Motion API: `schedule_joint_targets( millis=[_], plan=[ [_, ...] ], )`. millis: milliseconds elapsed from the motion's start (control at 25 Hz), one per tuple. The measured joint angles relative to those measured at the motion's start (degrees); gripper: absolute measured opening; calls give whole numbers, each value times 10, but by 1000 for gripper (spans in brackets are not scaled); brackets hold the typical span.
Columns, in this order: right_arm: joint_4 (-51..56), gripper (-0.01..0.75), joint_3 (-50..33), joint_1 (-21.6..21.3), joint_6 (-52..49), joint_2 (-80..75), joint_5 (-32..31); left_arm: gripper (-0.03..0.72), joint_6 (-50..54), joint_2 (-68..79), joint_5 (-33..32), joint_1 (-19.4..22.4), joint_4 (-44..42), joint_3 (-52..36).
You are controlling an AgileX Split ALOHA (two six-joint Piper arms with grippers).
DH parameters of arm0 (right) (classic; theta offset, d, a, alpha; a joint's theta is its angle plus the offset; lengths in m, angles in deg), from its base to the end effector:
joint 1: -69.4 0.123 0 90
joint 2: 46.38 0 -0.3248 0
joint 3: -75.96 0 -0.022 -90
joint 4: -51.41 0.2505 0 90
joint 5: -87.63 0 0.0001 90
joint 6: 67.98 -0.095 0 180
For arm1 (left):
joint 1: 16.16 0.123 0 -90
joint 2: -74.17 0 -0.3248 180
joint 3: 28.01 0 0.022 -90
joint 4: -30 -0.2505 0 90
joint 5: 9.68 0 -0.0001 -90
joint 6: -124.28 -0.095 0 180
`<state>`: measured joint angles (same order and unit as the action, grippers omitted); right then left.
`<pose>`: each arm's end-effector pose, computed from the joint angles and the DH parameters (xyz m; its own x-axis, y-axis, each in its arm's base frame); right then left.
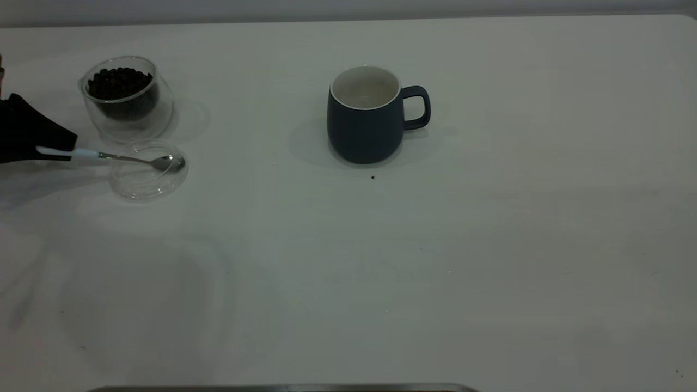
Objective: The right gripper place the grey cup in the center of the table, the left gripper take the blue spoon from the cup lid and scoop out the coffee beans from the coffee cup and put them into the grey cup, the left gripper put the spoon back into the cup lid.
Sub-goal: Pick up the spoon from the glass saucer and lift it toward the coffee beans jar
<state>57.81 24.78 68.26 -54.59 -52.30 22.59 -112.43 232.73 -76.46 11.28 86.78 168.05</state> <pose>-0.0444 0.0105 0.2609 -0.5085 -0.1743 -0.8433 -0.1629 0.9811 -0.1045 0.4393 0.1458 -0.0024 -0.9760 -0.1947 -0.0977 -0.0468 0.6252 -0.7791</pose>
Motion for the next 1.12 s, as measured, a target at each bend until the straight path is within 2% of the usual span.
schedule_joint_targets(
  millis=[520,800,1120],
  plan=[
    [0,459,0,0,0,0,0,132,42,-59,2,0,-61,0],
    [0,459,0,0,0,0,0,132,69,-81,2,-1,-62,0],
    [0,459,0,0,0,0,0,132,64,-156,1,-51,-58,-23]
  ],
)
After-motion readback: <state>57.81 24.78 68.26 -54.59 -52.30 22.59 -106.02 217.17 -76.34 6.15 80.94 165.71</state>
